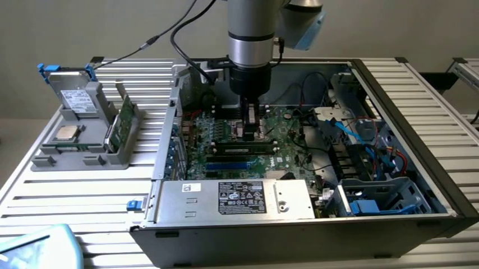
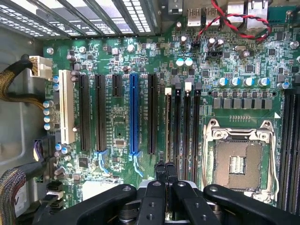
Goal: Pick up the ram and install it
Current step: 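Press down the ram until it locks into place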
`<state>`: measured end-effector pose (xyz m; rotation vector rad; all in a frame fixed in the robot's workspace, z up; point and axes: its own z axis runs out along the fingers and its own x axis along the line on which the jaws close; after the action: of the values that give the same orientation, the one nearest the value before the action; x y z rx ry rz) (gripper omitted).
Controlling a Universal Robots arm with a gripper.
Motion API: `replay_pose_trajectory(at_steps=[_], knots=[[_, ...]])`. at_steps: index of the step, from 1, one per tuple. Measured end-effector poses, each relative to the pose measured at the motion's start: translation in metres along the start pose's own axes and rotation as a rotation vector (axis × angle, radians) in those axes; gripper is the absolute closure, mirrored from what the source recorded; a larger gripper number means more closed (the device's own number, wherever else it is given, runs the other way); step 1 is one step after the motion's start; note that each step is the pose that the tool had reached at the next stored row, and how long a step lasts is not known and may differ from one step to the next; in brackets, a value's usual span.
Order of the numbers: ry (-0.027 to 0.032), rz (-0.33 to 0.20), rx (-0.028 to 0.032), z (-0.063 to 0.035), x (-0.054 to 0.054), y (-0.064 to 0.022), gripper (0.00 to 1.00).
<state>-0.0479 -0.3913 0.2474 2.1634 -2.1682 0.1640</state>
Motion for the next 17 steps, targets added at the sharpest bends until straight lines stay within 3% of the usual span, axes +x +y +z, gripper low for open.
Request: replay_pose_trajectory(at_steps=[17], knots=[[0.0003, 0.010, -0.0016, 0.0000, 0.0002, 0.0000, 0.89]])
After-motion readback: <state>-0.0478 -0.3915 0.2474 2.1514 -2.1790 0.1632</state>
